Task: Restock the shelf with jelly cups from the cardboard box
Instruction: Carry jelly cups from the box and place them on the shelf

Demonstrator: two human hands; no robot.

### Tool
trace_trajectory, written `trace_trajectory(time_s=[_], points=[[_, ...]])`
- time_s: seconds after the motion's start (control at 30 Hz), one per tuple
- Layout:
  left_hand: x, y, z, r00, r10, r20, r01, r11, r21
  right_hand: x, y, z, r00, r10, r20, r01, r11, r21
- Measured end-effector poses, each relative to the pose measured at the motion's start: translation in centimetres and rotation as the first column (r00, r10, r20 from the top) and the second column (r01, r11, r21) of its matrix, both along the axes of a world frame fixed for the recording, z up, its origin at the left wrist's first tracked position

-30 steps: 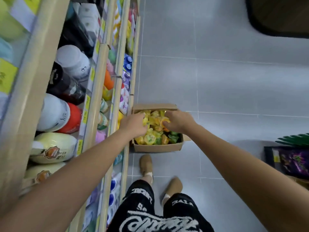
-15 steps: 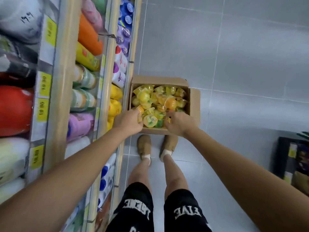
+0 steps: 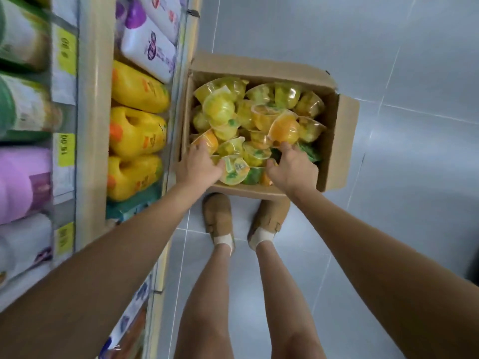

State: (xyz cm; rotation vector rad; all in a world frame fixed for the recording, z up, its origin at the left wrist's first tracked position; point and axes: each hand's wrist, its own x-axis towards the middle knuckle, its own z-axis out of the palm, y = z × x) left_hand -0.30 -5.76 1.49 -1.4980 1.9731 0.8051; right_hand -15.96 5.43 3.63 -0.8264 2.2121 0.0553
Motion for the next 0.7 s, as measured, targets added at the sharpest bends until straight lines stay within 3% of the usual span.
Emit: trace_trajectory(time_s=[0.07,0.27,0.47,0.7], points=[[-0.1,-0.4,-3.3,0.996,0.083,0.009,-0.083,0.996,-0.015,-0.4,-0.4,-2.9,0.998,-0.023,-0.059,0.022,1.000,-0.011],[-0.7,-1.8,-8.8,0.991,0.009,0.137,0.004,0.996,-0.092,-2.2,-1.9,-8.7,0.972,-0.006,-0.234,-0.004,0.999,-0.040],[-0.6,-1.8,-10.8,0.985,0.172,0.011,-0.169,0.974,-0.150,-3.8,-3.3,-12.0,0.978,0.058,-0.199,-0.051,0.998,0.039],[-0.8,-2.2,-9.8,0.945,0.322,-0.050,-0.326,0.941,-0.088,-4.5,-3.8,-11.4,0.993,0.041,-0.113,-0.035,0.998,0.053]])
